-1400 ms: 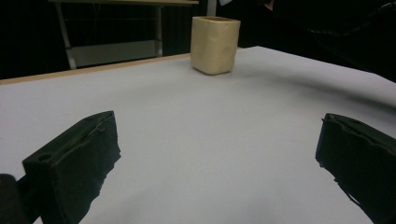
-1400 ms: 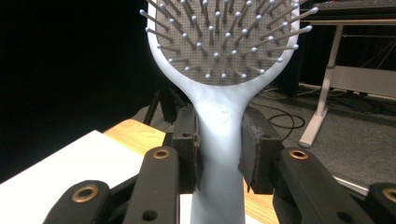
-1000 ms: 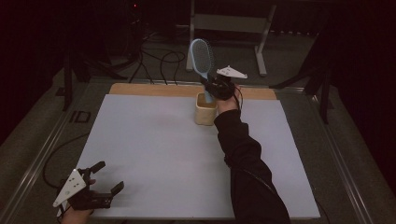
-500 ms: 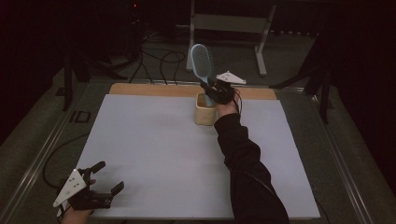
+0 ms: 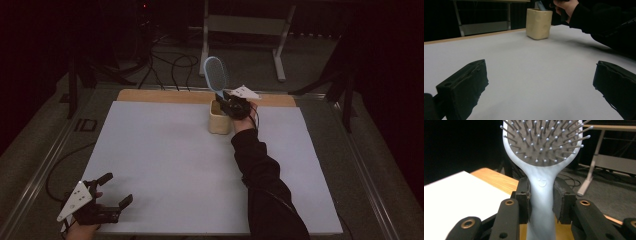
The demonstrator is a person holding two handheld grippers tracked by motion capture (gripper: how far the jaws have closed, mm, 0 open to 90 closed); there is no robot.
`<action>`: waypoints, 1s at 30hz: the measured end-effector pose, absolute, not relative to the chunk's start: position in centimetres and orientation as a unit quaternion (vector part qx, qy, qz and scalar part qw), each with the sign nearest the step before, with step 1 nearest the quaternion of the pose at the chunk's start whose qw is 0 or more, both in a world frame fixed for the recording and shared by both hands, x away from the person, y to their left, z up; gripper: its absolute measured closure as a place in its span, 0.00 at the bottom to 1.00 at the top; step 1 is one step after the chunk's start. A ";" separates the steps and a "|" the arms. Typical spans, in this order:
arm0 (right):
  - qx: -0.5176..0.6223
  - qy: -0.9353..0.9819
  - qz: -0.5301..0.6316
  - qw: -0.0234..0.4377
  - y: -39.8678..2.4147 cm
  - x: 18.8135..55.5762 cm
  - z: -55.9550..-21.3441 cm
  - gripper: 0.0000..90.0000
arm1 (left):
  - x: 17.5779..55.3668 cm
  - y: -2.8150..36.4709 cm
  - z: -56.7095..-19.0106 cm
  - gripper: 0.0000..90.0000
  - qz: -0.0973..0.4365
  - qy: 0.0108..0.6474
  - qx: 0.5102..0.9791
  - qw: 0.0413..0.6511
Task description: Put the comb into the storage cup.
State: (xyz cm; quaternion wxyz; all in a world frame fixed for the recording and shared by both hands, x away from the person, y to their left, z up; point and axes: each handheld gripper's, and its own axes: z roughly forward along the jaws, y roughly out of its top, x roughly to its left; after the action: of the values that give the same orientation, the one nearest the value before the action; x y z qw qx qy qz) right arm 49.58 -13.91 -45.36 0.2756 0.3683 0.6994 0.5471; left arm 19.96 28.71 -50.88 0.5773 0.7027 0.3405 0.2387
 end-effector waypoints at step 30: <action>0.328 0.744 0.536 0.227 -15.4 48.0 -43.7 0.10 | 19.9 28.7 -50.9 0.00 0.241 0.342 0.704 0.573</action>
State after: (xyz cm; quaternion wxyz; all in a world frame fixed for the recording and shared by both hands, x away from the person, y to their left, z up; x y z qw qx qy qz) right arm 48.05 -15.36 -43.66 0.2270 0.3283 0.7440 0.5358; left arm 19.88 28.66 -50.86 0.5733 0.7043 0.3422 0.2414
